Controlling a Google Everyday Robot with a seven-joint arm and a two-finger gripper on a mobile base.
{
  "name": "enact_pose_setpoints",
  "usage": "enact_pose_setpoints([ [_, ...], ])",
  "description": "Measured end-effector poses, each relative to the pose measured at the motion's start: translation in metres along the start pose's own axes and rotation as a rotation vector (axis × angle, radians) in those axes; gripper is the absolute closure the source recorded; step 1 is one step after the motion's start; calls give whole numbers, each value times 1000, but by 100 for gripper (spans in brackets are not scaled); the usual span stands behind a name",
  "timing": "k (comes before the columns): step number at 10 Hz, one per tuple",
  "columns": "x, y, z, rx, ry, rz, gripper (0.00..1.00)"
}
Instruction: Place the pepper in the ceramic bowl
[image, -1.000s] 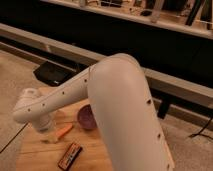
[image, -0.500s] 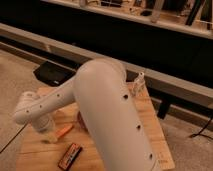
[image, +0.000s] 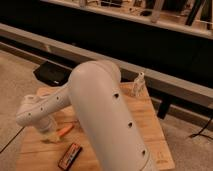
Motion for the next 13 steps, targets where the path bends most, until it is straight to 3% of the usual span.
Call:
enact_pose_setpoints([
  [2, 1, 3, 5, -14, 12, -12, 37],
  [8, -1, 3, 12, -35, 28, -5, 97],
  [10, -1, 2, 8, -42, 35, 3, 100],
  [13, -3, -10, -16, -46, 13, 38, 100],
])
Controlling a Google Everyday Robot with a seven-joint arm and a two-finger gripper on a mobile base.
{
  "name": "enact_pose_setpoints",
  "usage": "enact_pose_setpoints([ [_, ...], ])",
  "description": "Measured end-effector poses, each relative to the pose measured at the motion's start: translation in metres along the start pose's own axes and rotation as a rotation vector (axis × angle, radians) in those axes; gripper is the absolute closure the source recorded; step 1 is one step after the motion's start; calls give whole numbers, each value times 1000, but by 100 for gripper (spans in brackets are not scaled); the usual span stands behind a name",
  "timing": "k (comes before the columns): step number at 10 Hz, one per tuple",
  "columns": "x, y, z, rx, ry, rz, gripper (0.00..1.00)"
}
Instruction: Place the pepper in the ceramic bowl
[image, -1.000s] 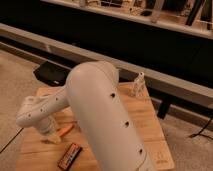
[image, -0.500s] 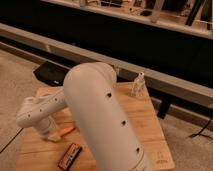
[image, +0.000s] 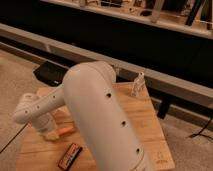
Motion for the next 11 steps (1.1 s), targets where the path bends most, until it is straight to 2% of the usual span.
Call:
enact_pose_setpoints([
  [1, 1, -6, -9, 1, -11, 23, 100],
  [2, 6, -20, -25, 2, -31, 80, 100],
  [3, 12, -29, -32, 1, -40, 125, 100],
  [5, 32, -57, -48, -13, -66, 275, 100],
  [8, 65, -88, -68, -31, -98, 455, 100],
  [11, 99, -102, -82, -52, -95, 553, 100],
])
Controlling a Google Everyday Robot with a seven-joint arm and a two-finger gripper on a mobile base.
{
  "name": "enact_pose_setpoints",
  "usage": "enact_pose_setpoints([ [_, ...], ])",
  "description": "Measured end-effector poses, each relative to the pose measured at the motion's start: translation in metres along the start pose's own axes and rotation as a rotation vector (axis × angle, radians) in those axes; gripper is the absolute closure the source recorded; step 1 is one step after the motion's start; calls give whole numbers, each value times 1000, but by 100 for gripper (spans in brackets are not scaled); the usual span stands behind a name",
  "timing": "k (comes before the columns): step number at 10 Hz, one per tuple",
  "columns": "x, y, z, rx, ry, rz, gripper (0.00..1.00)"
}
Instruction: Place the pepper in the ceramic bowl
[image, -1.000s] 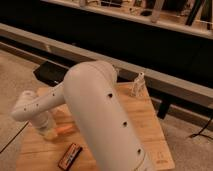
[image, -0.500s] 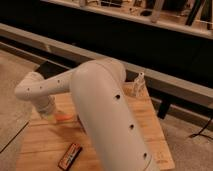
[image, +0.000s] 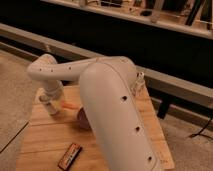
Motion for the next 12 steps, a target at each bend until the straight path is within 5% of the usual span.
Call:
enact_pose_setpoints([
  [6, 50, -14, -5, -46, 65, 135, 100],
  [12, 90, -15, 0, -111, 84, 385, 100],
])
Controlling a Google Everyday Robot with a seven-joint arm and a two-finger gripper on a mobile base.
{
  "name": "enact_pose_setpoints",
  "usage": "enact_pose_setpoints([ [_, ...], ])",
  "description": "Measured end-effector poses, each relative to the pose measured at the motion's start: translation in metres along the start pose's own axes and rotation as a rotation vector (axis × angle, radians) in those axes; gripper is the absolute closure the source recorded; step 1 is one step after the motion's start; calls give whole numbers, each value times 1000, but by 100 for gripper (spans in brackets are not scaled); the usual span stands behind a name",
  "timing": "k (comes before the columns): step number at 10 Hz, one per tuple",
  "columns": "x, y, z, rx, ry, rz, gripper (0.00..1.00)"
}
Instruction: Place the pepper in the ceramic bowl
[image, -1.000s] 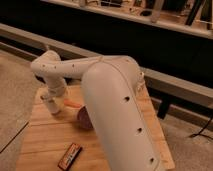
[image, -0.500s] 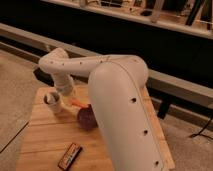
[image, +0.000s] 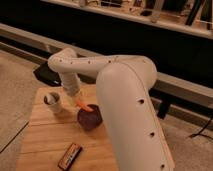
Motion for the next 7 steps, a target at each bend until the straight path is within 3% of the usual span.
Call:
enact_pose_setpoints([
  [3, 13, 1, 2, -11, -12, 42, 100],
  [7, 40, 13, 15, -10, 39, 4, 100],
])
